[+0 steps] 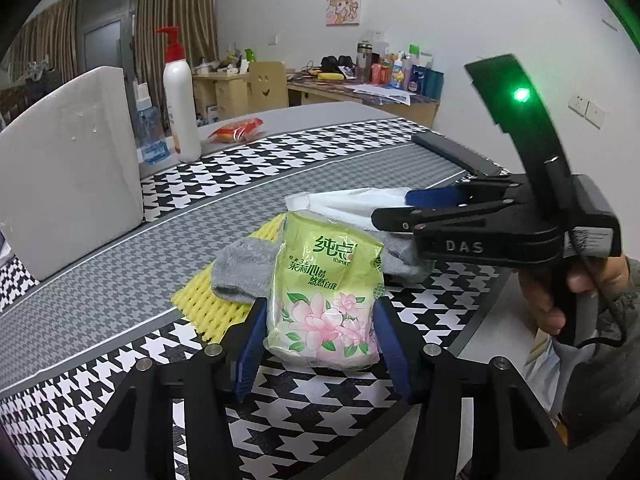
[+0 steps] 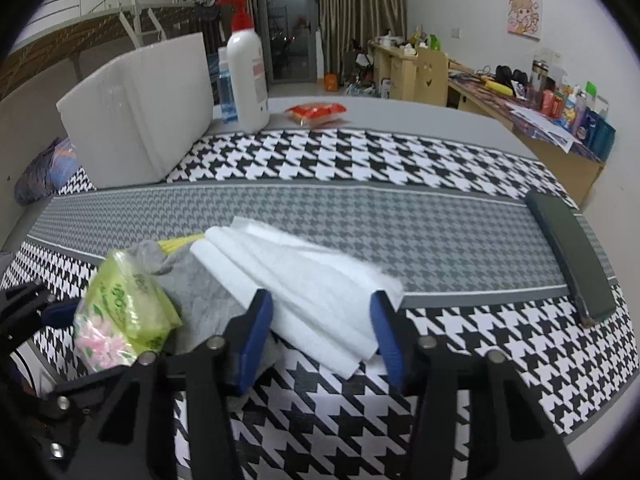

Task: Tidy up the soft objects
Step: 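Close the left tool on the green pack while the right tool closes on the white tissue, then lift the green pack with the left tool while the right tool lifts the white tissue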

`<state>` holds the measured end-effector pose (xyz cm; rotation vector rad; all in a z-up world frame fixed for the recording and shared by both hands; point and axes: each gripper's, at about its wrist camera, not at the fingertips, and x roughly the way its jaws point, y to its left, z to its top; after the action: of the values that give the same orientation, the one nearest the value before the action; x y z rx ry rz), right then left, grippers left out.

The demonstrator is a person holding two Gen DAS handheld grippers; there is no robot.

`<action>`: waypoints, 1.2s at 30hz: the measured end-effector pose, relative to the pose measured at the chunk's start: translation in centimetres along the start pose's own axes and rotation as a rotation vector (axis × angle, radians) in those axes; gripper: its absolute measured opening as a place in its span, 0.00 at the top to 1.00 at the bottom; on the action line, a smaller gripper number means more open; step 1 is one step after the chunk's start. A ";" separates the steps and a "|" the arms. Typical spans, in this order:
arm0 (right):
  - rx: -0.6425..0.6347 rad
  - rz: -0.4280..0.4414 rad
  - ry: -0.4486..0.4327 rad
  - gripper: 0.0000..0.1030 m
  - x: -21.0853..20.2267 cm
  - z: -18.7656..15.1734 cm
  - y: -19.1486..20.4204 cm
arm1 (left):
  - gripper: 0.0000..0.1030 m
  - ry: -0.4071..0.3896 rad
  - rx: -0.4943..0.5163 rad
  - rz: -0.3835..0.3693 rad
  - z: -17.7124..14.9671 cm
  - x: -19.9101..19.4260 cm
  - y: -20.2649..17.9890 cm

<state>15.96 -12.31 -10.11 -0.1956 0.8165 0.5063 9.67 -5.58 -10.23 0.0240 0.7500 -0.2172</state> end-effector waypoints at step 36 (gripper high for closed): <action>-0.105 0.017 0.064 0.53 2.1 1.5 0.5 | 0.47 -0.059 -0.051 0.005 0.0 -2.2 1.4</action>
<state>17.85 -10.61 -10.60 -0.3029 0.8553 0.5618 8.40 -3.77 -8.80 -0.0288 0.6968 -0.1930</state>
